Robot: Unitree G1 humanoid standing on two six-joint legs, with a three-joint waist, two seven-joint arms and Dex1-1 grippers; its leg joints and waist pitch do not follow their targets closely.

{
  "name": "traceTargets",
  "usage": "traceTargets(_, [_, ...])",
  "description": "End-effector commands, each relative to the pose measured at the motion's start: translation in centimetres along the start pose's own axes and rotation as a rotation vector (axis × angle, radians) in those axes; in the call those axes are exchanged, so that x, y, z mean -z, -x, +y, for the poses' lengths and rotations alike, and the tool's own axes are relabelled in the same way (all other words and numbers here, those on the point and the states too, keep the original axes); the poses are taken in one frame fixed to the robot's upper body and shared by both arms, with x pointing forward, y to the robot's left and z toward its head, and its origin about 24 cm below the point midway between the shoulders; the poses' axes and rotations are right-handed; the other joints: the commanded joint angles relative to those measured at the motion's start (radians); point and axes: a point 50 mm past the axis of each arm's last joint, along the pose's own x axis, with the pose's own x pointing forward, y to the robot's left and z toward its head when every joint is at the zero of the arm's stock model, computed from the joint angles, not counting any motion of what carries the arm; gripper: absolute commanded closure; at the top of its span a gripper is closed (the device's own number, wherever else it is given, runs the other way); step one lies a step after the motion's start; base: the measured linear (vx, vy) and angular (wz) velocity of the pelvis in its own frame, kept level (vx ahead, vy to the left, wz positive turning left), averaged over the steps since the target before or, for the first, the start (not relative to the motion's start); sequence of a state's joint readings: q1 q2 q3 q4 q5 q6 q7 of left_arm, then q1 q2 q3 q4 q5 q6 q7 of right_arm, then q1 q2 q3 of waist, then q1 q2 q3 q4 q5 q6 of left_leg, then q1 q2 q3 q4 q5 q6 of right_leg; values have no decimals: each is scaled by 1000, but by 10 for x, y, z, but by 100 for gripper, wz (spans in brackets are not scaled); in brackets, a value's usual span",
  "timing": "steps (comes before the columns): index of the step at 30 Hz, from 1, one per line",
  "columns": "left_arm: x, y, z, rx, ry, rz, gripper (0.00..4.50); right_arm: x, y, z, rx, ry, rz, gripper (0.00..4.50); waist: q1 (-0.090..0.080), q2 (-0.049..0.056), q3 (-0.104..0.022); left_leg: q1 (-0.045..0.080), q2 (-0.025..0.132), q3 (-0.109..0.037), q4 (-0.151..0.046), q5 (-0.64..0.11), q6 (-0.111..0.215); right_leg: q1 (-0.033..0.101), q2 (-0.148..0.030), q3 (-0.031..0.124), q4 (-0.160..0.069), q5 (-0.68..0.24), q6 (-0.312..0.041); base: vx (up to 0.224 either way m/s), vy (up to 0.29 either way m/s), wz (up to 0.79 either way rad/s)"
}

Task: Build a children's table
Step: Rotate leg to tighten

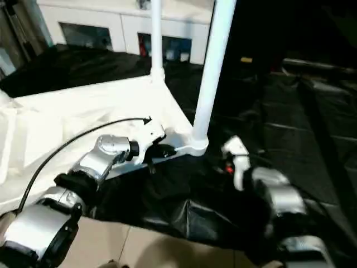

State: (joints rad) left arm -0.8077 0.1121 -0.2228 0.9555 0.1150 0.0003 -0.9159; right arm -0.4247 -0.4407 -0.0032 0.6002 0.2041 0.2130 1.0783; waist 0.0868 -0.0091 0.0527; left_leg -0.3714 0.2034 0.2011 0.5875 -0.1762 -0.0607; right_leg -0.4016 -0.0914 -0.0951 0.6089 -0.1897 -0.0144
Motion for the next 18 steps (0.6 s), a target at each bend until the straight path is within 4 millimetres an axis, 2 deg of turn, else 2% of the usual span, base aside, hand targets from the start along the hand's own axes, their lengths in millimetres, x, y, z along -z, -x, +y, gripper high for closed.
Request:
traceTargets(1, [-10,-1,-5,72,-45,-61,450,-12,1,-1,-1,-3,-53,29,1,-27,-66,6,32,-15,-56,-142,116,54,-63,52,-82,-211,-198,0,0,0])
traceTargets(6, [-5,3,-9,136,-56,-50,450,-19,-1,0,-12,10,-70,8,5,-24,-69,6,36,-13,-53,-115,127,53,-63,51,-71,-135,-231,0,0,0])
traceTargets(9, [-3,8,-13,215,-71,-51,450,-21,-6,5,-47,40,-59,8,5,-21,-68,6,37,-13,-54,-125,125,54,-63,50,-71,-133,-234,0,0,0])
traceTargets(14, [4,16,-18,306,-96,-21,450,-26,-17,9,-61,77,-51,8,7,-16,-65,12,41,-13,-59,-160,91,49,-65,53,-75,-186,-229,0,0,0])
traceTargets(18, [9,21,-17,318,-111,7,450,-26,-21,11,-84,97,-18,8,5,-17,-65,12,41,-13,-60,-157,82,50,-66,54,-71,-168,-231,0,0,0])
